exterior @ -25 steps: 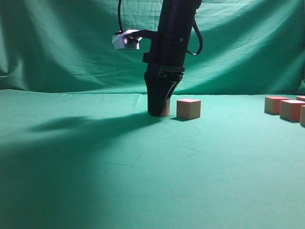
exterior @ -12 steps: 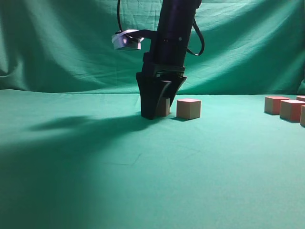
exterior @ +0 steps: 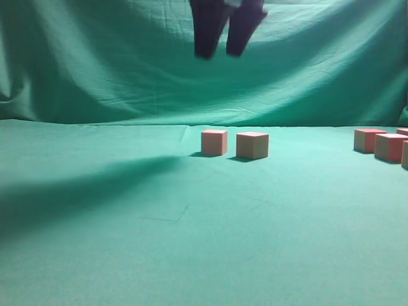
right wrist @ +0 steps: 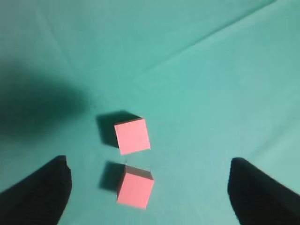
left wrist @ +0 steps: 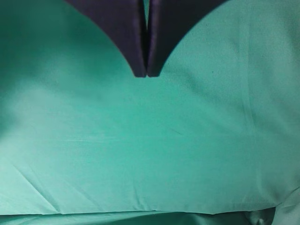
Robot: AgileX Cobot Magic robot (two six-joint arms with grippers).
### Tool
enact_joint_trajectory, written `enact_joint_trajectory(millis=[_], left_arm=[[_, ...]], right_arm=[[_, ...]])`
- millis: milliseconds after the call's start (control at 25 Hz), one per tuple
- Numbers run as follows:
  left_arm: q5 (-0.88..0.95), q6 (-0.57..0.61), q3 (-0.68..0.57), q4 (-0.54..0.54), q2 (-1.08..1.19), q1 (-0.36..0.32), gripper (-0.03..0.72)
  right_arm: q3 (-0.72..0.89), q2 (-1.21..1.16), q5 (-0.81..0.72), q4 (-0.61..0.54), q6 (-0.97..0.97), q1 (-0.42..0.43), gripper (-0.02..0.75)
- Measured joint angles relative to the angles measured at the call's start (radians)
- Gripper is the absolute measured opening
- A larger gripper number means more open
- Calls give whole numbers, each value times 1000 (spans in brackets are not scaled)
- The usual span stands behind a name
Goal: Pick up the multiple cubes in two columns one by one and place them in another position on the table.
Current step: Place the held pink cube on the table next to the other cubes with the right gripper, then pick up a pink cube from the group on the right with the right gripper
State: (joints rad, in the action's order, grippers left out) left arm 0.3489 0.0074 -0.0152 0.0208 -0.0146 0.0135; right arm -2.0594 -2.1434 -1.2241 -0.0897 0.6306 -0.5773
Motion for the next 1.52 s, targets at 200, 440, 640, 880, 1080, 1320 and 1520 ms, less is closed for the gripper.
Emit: enact_joint_trajectory(millis=[200, 440, 640, 880, 1080, 1320, 1520], left_arm=[[0, 0, 0, 0, 0, 0, 0], [0, 0, 0, 0, 0, 0, 0], [0, 0, 0, 0, 0, 0, 0], [0, 0, 0, 0, 0, 0, 0], [0, 0, 0, 0, 0, 0, 0], [0, 0, 0, 0, 0, 0, 0], [0, 0, 0, 0, 0, 0, 0]], right_arm=[[0, 160, -19, 10, -156, 0, 617], [0, 316, -32, 36, -359, 0, 559], [0, 437, -42, 172, -592, 0, 559], [272, 627, -39, 225, -736, 41, 559], [610, 726, -38, 236, -830, 111, 559], [939, 730, 17, 238, -918, 150, 559], [1114, 730, 189, 238, -987, 180, 559]])
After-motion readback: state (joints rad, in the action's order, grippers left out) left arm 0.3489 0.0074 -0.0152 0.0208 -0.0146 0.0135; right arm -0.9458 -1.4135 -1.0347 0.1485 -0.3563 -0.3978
